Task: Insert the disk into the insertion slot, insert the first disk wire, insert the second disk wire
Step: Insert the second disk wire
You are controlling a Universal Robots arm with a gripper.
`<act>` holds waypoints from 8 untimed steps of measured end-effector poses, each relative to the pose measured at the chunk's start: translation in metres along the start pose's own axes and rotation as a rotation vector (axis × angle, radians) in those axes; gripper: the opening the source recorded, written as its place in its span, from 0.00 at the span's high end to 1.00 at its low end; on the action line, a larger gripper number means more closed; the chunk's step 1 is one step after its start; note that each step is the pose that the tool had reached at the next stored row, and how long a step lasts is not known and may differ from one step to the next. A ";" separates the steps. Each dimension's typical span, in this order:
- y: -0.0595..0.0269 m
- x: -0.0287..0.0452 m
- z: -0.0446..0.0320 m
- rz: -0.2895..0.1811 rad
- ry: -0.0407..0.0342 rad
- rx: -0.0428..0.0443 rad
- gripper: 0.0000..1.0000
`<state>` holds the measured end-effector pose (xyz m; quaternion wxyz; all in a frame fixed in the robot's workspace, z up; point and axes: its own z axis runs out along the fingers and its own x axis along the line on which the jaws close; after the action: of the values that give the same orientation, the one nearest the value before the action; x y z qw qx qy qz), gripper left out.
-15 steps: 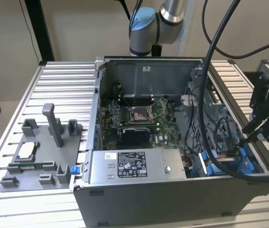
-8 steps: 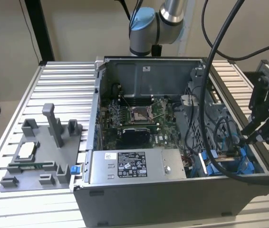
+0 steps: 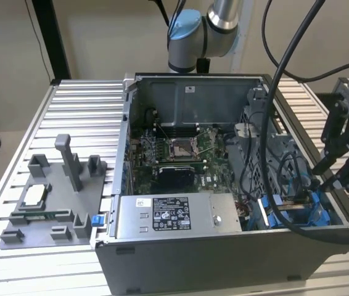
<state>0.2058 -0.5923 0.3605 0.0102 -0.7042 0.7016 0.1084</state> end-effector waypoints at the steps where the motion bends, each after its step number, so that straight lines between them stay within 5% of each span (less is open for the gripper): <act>1: -0.0005 0.0002 0.0008 0.000 -0.0003 -0.0014 0.00; 8: -0.0025 0.0008 0.0044 -0.002 -0.0037 -0.0196 0.00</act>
<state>0.2076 -0.5923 0.3558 0.0048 -0.7048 0.6997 0.1165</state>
